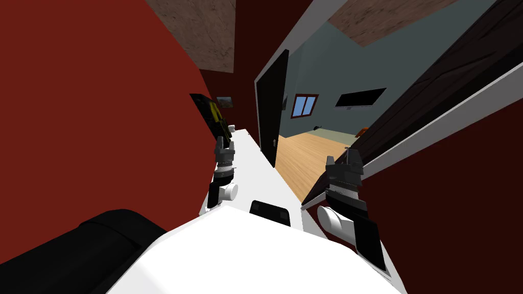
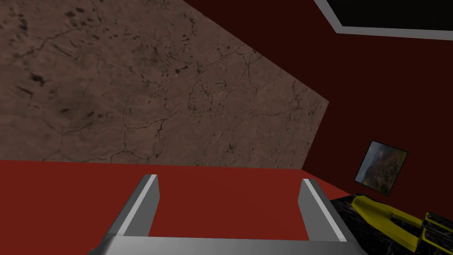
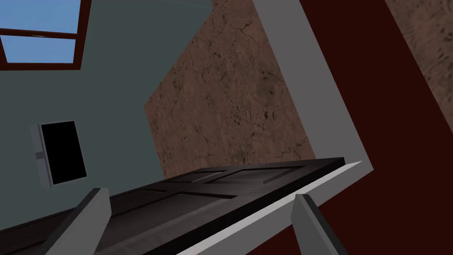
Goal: Push the door open
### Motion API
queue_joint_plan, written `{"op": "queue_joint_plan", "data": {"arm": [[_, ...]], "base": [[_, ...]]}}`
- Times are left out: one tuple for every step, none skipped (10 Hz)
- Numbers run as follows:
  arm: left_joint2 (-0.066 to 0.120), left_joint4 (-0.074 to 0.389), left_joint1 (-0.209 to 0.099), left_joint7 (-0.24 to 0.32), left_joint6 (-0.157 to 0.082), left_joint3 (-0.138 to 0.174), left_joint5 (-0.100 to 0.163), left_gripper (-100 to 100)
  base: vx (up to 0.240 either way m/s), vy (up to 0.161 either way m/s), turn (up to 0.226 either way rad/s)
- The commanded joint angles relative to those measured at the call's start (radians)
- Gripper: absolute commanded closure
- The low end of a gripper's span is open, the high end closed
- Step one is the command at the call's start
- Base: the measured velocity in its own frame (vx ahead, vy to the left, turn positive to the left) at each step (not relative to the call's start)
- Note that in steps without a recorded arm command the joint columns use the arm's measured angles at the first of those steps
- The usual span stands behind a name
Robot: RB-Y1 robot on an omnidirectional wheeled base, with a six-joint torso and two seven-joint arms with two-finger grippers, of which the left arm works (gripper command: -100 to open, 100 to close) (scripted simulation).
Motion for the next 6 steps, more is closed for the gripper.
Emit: {"op": "queue_joint_plan", "data": {"arm": [[0.012, 0.028, -0.01, 0.006, -0.006, -0.008, -0.004, -100], [0.02, 0.049, -0.017, 0.01, -0.01, -0.015, -0.007, -100], [0.027, 0.07, -0.025, 0.014, -0.015, -0.021, -0.011, -100], [0.035, 0.092, -0.033, 0.018, -0.019, -0.027, -0.014, -100], [0.039, 0.108, -0.038, 0.021, -0.023, -0.032, -0.016, -100], [0.048, 0.138, -0.049, 0.027, -0.029, -0.041, -0.021, -100]], "base": [[0.058, 0.015, -0.02], [0.107, 0.016, -0.033], [0.151, 0.035, -0.021], [0.157, 0.034, -0.032], [0.123, 0.028, -0.019], [0.132, 0.028, -0.021]]}}
